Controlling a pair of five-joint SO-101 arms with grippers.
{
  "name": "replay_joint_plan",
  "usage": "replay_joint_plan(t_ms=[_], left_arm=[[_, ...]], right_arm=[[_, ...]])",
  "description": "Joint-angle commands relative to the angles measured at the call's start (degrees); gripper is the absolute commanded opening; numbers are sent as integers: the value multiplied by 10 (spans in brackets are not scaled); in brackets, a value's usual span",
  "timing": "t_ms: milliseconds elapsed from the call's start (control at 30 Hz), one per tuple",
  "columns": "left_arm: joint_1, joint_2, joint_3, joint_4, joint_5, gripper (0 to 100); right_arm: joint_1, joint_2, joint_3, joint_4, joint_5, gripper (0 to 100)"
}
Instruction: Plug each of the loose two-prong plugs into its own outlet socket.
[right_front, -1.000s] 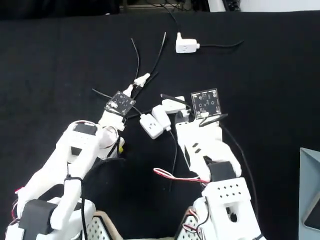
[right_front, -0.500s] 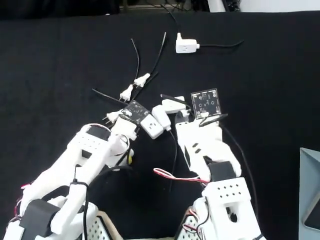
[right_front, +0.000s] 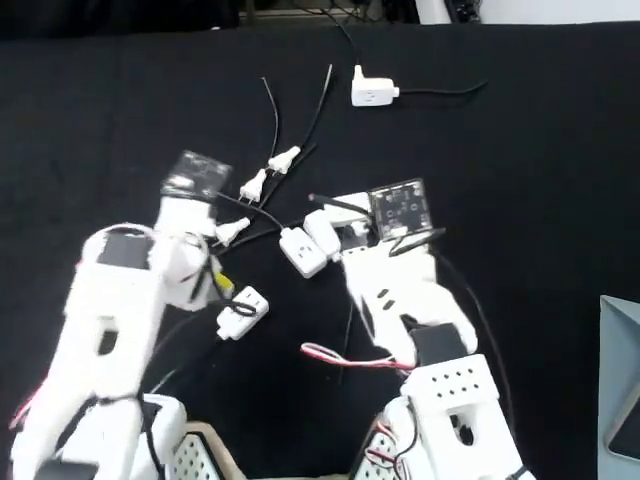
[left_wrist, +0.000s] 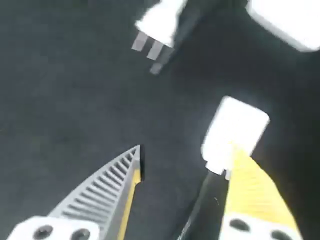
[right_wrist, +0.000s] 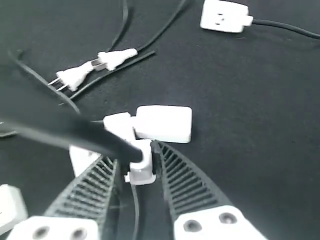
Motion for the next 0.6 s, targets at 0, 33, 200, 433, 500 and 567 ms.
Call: replay_joint_plan(t_ms=[0,33,200,433,500,567], left_arm=[[-77,-119,38,-3,46,274],[-99,-140,62,-11,51,274],[-204,-232,187,-82,56,274],[-255,-324,320,-189,58,274],[-256,-340,330,-195,64,274],[-256,-354,334,-195,81,274]], right_arm=[[-63,-4,-31,57,6,12],[-84,-4,-46,86,6,12],[-183,-4,-107,156,-8,12],[-287,50,-135,155,-26,12],[-291,95,-159,149,-25,12],[-290,148,-185,132,-24,12]])
